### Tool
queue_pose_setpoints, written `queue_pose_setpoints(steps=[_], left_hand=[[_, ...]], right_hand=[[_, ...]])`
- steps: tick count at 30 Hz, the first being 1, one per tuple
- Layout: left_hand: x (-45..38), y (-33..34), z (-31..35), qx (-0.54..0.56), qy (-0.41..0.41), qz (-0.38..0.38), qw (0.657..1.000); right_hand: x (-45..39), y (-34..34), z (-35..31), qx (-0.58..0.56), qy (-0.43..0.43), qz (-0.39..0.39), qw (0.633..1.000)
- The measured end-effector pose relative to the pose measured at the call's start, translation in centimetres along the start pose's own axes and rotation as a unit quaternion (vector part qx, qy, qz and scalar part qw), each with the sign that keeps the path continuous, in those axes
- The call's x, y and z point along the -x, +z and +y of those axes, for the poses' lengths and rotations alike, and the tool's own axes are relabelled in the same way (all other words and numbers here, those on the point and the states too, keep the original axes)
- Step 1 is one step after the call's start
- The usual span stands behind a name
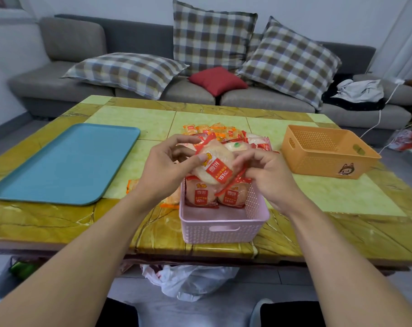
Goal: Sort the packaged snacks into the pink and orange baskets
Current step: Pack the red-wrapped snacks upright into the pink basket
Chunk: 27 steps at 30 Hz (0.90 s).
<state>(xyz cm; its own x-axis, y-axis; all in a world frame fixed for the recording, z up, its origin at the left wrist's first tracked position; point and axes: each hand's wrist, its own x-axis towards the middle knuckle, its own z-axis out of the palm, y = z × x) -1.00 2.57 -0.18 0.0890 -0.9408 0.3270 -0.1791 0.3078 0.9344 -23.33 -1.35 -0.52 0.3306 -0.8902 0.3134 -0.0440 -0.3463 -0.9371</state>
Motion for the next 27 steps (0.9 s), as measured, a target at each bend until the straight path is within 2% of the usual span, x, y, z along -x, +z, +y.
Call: queue_pose_setpoints(steps=[4,8,10,12,14,16,19,23,25,27], left_hand=[[0.5,0.5,-0.2,-0.079,0.035,-0.038,0.995],[0.8,1.1,-0.4,-0.145,0.074,-0.06,0.985],[0.5,1.2,-0.4,-0.138,0.089,-0.017,0.986],[-0.2,1.1,-0.9,-0.14,0.082,0.082,0.983],[-1.0,0.6,-1.6,-0.151,0.04,0.178,0.972],[-1.8,0.1,-2.4,-0.142,-0.027,0.215,0.966],[-2.5,-0.3,-3.6,-0.15,-0.088,0.196,0.965],[-3.0,-0.2,-4.7,-0.162,-0.096,0.164,0.968],[-3.2,0.0,-4.9,-0.184,-0.092,0.143,0.968],[-3.1,0.2,-5.0,-0.19,-0.098,0.12,0.97]], right_hand=[[0.2,-0.1,-1.0,0.005,0.009,-0.012,1.0],[0.7,0.2,-1.3,0.15,0.031,-0.083,0.985],[0.6,0.5,-0.7,0.221,0.067,-0.086,0.969],[0.6,1.2,0.0,0.271,0.104,-0.082,0.954],[0.6,2.2,0.6,0.318,0.13,-0.086,0.935],[0.5,3.3,0.9,0.362,0.132,-0.085,0.919],[0.3,4.2,1.4,0.43,0.133,-0.054,0.891],[-0.1,4.5,1.5,0.527,0.161,-0.002,0.834],[-0.2,4.7,1.4,0.528,0.162,0.006,0.833],[-0.2,5.3,1.5,0.484,0.166,0.007,0.859]])
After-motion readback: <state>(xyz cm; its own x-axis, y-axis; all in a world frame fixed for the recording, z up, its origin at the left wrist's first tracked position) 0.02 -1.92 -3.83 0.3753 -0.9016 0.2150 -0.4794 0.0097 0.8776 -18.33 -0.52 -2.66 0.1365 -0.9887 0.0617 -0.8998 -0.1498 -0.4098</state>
